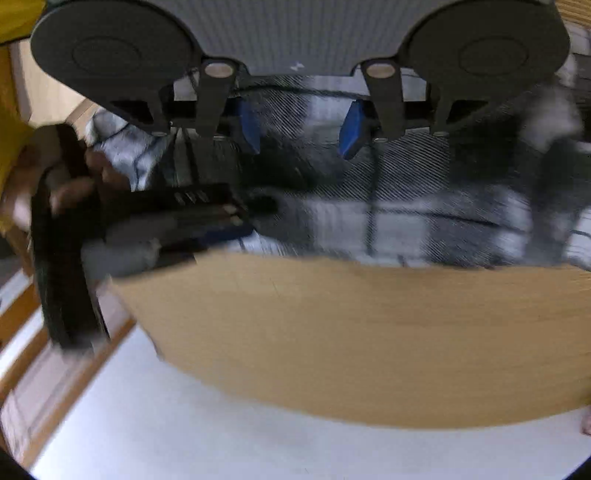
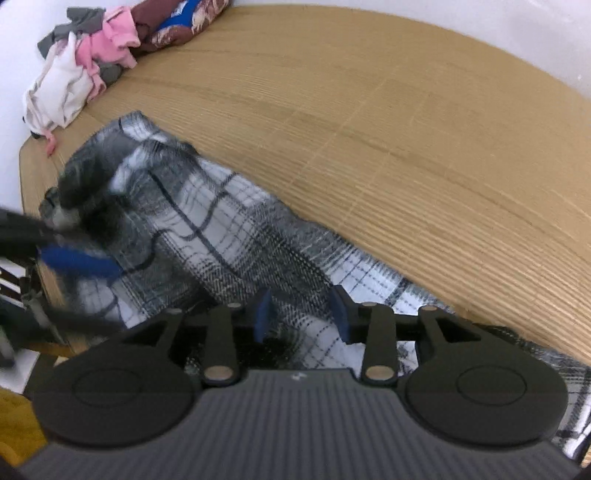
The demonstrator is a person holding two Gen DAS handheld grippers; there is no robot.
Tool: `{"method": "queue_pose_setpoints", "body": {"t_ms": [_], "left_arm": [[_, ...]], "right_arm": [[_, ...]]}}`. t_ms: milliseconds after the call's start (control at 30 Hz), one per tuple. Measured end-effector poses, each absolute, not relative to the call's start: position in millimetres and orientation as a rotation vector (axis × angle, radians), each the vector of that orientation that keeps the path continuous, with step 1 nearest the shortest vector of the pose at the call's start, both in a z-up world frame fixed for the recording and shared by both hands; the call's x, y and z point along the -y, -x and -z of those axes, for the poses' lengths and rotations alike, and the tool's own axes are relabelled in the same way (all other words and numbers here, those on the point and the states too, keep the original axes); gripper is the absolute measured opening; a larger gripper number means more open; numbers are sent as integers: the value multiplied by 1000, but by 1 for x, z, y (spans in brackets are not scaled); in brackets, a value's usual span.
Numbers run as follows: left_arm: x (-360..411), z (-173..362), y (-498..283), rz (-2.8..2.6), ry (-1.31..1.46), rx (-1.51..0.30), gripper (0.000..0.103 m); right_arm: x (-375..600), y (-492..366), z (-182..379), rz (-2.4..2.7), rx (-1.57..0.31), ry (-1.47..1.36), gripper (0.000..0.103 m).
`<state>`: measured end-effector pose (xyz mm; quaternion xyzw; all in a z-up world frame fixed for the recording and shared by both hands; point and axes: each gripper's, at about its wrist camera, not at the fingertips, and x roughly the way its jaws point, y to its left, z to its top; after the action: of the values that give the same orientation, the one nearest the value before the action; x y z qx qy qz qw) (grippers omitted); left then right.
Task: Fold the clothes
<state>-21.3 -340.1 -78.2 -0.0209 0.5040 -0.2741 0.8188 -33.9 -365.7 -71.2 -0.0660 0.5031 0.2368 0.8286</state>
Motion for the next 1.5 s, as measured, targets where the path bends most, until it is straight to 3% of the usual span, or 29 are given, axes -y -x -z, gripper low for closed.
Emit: {"method": "queue_pose_setpoints", "body": {"t_ms": [133,233,400,533,600,667,733,800,833,867,900,1100,1267,1500], "left_arm": [[344,94,15,582,54,-1127,50],[347,104,13,561,50,-1161,50],[349,107,17,556,33,-1164,51],[349,103,21,556,26,-1163,55],[350,102,22,565,14,-1161,57],[351,101,23,574,7,-1159,60],[351,101,22,579,10,-1158,61],[351,101,23,583,11,-1157,61],[350,101,23,585,10,-1156,61],[350,102,23,587,9,-1155,61],[350,102,24,588,3,-1152,61],[355,103,30,603,-42,-1142,63],[339,90,28,633,14,-1137,61],[331,71,-8,645,43,-1030,63]], "right_arm": [[356,37,82,-528,-1044,201,40],[352,46,75,-525,-952,291,3],[362,28,67,-417,-871,363,3],[381,5,55,-517,-973,112,7],[376,11,47,-609,-981,50,12],[361,22,46,-659,-945,116,36],[344,29,57,-678,-945,199,43],[329,33,69,-683,-946,274,42],[326,33,71,-681,-935,292,33],[323,33,73,-679,-923,310,13],[319,33,75,-677,-911,328,4],[322,-6,66,-441,-746,453,3],[372,-22,37,-404,-773,178,6],[484,77,5,-424,-800,-167,9]]}}
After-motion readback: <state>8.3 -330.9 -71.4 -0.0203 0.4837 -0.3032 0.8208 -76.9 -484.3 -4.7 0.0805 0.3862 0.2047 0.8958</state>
